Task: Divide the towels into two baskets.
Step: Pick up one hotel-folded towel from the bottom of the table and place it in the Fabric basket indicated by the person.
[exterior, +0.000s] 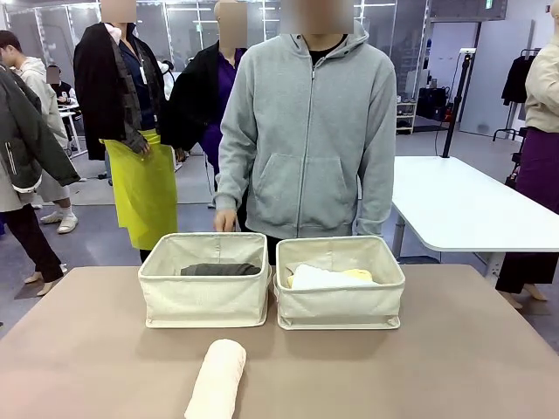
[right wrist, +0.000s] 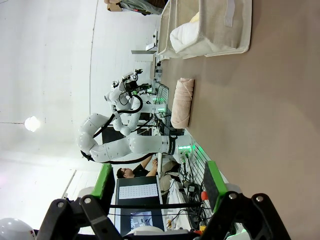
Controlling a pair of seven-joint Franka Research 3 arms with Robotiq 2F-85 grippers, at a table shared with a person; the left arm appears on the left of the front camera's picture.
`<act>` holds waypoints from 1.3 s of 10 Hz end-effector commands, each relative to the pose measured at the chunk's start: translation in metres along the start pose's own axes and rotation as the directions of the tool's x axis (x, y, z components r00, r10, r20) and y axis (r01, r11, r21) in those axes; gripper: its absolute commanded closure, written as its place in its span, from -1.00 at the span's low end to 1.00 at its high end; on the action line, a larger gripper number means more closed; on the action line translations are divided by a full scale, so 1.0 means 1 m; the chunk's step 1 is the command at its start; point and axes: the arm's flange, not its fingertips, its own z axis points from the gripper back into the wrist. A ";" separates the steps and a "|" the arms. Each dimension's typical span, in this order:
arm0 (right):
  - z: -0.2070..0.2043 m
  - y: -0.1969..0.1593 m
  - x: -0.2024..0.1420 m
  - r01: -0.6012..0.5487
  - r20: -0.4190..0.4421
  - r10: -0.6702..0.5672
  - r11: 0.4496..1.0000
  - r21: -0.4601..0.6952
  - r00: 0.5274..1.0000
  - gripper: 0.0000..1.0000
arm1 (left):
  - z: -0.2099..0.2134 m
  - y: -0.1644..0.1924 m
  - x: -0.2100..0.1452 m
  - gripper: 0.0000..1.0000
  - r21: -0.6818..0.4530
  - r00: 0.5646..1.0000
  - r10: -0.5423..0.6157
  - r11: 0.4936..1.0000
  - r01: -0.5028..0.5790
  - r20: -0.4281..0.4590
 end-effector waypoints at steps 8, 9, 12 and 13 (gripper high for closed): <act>-0.002 0.004 -0.001 0.020 -0.002 -0.020 1.000 -0.018 1.000 -0.80 | 0.002 -0.003 -0.002 -1.00 -0.008 1.000 -0.013 1.000 0.013 0.017; -0.002 0.004 -0.001 0.020 -0.002 -0.020 1.000 -0.018 1.000 -0.80 | 0.000 0.000 0.000 -1.00 0.000 1.000 0.000 1.000 0.000 0.001; -0.002 0.004 -0.001 0.020 -0.002 -0.020 1.000 -0.018 1.000 -0.80 | -0.077 -0.052 0.033 -1.00 0.038 0.990 0.025 0.999 -0.020 -0.142; -0.002 0.004 -0.001 0.020 -0.002 -0.020 1.000 -0.018 1.000 -0.80 | -0.109 -0.070 0.048 -1.00 0.061 0.979 0.079 0.996 -0.068 -0.189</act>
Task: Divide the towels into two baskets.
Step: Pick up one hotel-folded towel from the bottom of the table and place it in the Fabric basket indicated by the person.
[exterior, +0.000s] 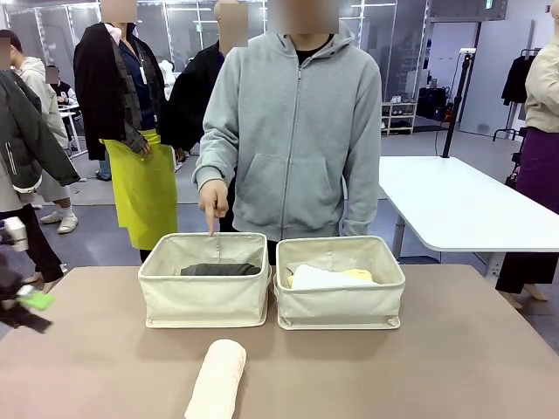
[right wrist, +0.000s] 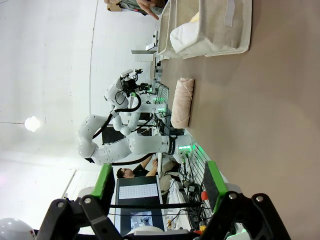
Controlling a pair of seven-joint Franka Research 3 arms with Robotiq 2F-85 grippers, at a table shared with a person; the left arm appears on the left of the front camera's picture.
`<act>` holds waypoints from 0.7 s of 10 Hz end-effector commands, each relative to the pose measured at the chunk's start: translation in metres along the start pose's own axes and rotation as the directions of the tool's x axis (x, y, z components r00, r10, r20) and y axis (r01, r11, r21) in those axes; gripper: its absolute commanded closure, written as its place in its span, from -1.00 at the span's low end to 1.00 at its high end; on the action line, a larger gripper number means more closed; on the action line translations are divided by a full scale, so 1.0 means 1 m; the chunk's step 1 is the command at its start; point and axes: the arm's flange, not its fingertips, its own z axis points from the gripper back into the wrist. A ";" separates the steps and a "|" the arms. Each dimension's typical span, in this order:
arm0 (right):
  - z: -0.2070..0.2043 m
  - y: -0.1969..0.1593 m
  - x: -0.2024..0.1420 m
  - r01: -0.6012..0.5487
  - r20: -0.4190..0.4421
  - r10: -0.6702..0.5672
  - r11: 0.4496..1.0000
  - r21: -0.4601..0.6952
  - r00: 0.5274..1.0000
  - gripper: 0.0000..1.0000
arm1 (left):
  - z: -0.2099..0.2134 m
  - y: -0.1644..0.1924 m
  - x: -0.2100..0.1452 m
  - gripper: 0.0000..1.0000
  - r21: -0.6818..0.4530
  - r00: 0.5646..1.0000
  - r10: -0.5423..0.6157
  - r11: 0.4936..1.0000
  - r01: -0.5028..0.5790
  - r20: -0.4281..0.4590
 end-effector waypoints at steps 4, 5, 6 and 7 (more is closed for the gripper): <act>-0.002 0.004 -0.001 0.020 -0.001 -0.020 1.000 -0.018 1.000 -0.80 | -0.131 -0.070 0.061 -1.00 0.234 0.971 0.202 0.958 -0.167 -0.131; -0.002 0.004 -0.001 0.020 -0.001 -0.020 1.000 -0.018 1.000 -0.80 | -0.155 -0.076 0.066 -1.00 0.283 0.964 0.233 0.940 -0.190 -0.130; -0.002 0.004 -0.001 0.020 -0.001 -0.020 1.000 -0.018 1.000 -0.80 | -0.178 -0.077 0.067 -1.00 0.371 0.959 0.267 0.904 -0.213 -0.100; -0.002 0.004 -0.001 0.020 -0.001 -0.020 1.000 -0.018 1.000 -0.80 | -0.198 -0.078 0.065 -1.00 0.405 0.948 0.308 0.879 -0.251 -0.082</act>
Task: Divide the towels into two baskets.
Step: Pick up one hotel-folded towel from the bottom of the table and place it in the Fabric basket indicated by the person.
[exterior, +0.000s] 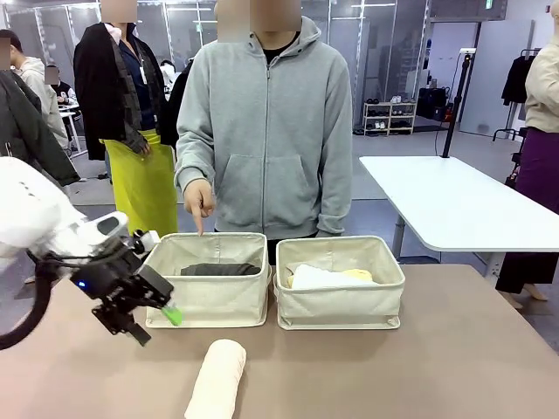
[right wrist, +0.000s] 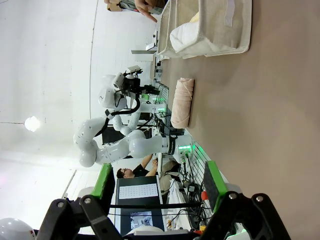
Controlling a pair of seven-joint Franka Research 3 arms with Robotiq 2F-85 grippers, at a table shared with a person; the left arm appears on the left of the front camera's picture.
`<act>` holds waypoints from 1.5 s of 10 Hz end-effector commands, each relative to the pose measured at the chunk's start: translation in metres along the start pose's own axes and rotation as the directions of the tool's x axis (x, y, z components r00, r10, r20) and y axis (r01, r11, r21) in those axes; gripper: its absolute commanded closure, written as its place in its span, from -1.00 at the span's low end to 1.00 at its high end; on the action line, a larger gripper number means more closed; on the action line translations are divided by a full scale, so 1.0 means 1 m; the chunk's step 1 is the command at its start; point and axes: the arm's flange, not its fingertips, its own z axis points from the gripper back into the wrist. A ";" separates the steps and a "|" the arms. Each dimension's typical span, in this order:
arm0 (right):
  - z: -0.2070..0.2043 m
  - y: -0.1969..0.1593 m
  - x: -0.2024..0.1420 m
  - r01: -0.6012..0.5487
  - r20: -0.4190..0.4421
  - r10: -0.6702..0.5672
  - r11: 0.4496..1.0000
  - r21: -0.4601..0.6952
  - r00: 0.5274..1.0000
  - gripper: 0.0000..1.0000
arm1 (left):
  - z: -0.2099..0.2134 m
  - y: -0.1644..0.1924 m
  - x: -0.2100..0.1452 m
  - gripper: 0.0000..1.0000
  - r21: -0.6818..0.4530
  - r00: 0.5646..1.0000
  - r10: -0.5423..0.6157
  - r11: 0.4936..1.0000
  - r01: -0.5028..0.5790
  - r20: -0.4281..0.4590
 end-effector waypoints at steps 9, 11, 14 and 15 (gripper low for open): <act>-0.002 0.004 -0.001 0.019 -0.001 -0.019 1.000 -0.018 1.000 -0.80 | -0.111 -0.008 0.000 -1.00 0.143 0.989 0.147 0.979 -0.145 -0.006; -0.002 0.004 -0.001 0.019 -0.001 -0.019 1.000 -0.018 1.000 -0.80 | -0.128 -0.008 0.001 -1.00 0.142 0.989 0.144 0.980 -0.137 -0.039; -0.002 0.004 -0.001 0.019 -0.001 -0.019 1.000 -0.018 1.000 -0.80 | -0.141 -0.010 0.004 -1.00 0.113 0.991 0.114 0.988 -0.105 -0.076; -0.002 0.004 -0.001 0.019 -0.001 -0.019 1.000 -0.018 1.000 -0.80 | -0.143 -0.010 0.005 -1.00 0.102 0.992 0.099 0.991 -0.091 -0.077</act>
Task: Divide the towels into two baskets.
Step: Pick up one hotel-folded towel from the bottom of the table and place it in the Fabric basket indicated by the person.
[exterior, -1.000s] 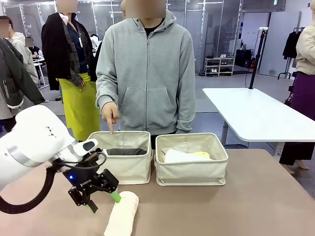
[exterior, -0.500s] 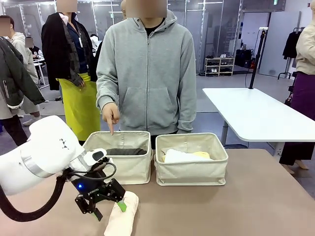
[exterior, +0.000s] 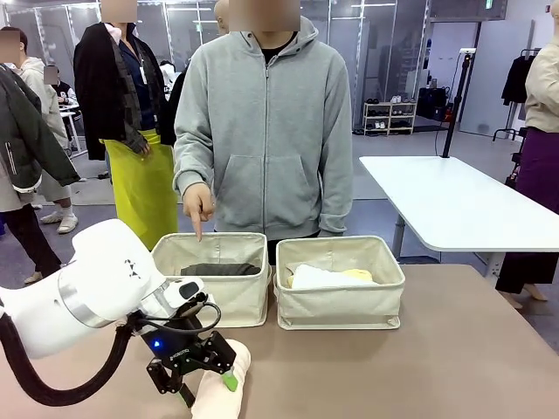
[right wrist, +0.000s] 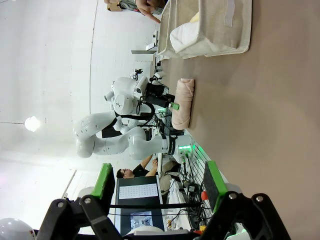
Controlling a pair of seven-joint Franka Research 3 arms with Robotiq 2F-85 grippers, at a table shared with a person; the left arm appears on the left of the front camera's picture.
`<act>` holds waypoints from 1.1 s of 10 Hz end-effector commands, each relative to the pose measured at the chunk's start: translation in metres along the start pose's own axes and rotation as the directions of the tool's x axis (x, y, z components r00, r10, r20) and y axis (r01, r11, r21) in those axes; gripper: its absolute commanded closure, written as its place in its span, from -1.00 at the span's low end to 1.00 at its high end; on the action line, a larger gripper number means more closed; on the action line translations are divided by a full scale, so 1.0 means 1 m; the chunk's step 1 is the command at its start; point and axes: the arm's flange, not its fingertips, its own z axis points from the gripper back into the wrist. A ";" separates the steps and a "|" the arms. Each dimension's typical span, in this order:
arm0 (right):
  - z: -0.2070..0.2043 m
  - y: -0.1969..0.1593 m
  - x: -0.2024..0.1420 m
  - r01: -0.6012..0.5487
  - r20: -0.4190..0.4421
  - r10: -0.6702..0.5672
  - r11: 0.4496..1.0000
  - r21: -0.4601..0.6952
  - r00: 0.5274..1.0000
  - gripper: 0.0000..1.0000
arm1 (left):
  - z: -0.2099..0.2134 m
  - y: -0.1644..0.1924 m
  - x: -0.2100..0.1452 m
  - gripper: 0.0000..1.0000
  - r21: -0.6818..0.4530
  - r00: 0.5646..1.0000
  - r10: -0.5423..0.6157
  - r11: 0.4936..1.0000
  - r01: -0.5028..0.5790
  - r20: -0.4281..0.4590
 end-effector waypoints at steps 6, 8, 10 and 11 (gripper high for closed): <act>-0.002 0.004 -0.001 0.019 -0.001 -0.019 1.000 -0.018 1.000 -0.80 | -0.021 -0.015 0.008 -0.13 -0.001 0.992 -0.127 0.992 0.127 0.011; -0.002 0.004 -0.001 0.019 -0.001 -0.019 1.000 -0.018 1.000 -0.80 | -0.018 -0.015 0.008 0.26 0.003 0.994 -0.109 0.994 0.109 0.017; -0.002 0.004 -0.001 0.019 -0.001 -0.019 1.000 -0.018 1.000 -0.80 | -0.008 -0.020 0.004 0.66 -0.011 0.994 -0.104 0.995 0.104 0.024; -0.002 0.004 -0.001 0.019 -0.001 -0.019 1.000 -0.018 1.000 -0.80 | 0.001 -0.025 0.001 0.25 -0.025 0.992 -0.123 0.992 0.124 0.027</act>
